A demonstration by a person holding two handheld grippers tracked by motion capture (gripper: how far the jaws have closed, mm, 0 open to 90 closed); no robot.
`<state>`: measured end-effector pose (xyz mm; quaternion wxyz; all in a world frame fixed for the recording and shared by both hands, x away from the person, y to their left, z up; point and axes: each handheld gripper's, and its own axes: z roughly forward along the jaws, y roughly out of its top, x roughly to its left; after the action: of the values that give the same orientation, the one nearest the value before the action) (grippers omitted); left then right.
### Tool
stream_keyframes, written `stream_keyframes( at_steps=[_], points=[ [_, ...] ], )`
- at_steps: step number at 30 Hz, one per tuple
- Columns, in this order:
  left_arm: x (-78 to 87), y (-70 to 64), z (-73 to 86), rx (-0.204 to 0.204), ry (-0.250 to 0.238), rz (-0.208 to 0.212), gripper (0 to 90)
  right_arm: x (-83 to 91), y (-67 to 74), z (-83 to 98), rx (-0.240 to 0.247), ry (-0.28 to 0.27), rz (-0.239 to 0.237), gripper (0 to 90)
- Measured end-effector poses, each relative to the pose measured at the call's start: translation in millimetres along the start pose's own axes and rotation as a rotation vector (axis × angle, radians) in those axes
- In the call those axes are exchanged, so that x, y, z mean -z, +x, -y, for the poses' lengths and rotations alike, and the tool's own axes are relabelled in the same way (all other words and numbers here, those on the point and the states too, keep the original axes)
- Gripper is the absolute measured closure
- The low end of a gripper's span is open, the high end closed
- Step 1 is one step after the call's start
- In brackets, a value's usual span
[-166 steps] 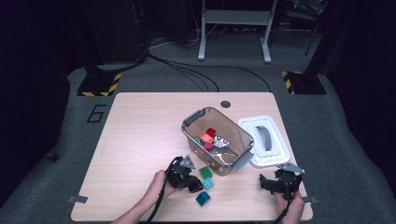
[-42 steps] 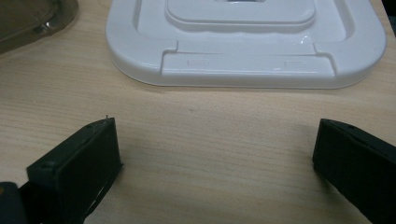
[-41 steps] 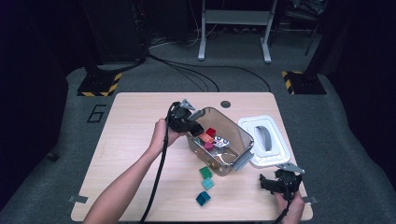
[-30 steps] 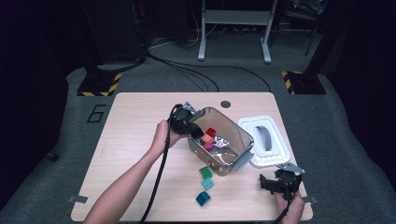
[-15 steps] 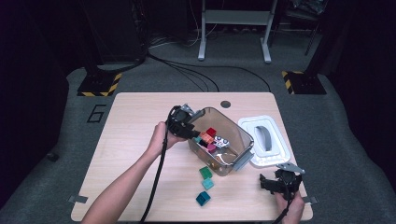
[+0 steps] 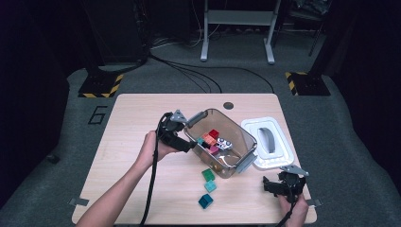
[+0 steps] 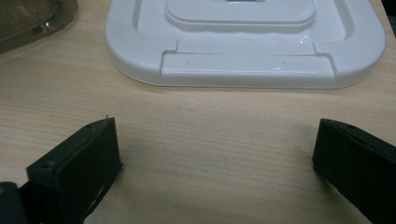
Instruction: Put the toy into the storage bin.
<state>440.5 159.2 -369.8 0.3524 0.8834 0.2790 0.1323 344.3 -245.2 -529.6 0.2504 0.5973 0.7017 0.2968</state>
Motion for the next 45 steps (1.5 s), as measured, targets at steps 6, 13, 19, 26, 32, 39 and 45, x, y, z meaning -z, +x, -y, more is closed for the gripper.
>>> stream_keyframes(
  at_steps=[6,13,19,26,32,39,45],
  points=[
    [3.9,-5.7,20.1,0.022,-0.014,0.005,14.7,0.0,0.0,0.0,0.000,0.000,0.000,0.0],
    [-2.1,-16.0,44.7,0.035,-0.012,0.017,13.8,0.0,0.1,0.0,-0.001,0.000,0.001,0.0],
    [-10.5,-28.1,64.0,0.060,-0.016,0.021,12.1,0.0,0.1,0.0,-0.001,0.000,0.001,0.0],
    [-21.8,-44.7,84.1,0.084,-0.016,0.044,10.1,0.0,0.1,0.0,-0.001,0.000,0.002,0.0],
    [-31.0,-55.0,98.4,0.112,-0.012,0.080,8.1,0.0,0.1,0.0,-0.001,0.000,0.002,0.0],
    [-40.3,-69.1,109.1,0.108,-0.002,0.100,1.3,0.0,0.1,0.0,-0.001,0.000,0.002,0.0],
    [-47.3,-82.4,115.6,0.112,-0.007,0.126,0.2,0.0,0.1,0.0,-0.001,0.000,0.002,0.0]
  ],
)
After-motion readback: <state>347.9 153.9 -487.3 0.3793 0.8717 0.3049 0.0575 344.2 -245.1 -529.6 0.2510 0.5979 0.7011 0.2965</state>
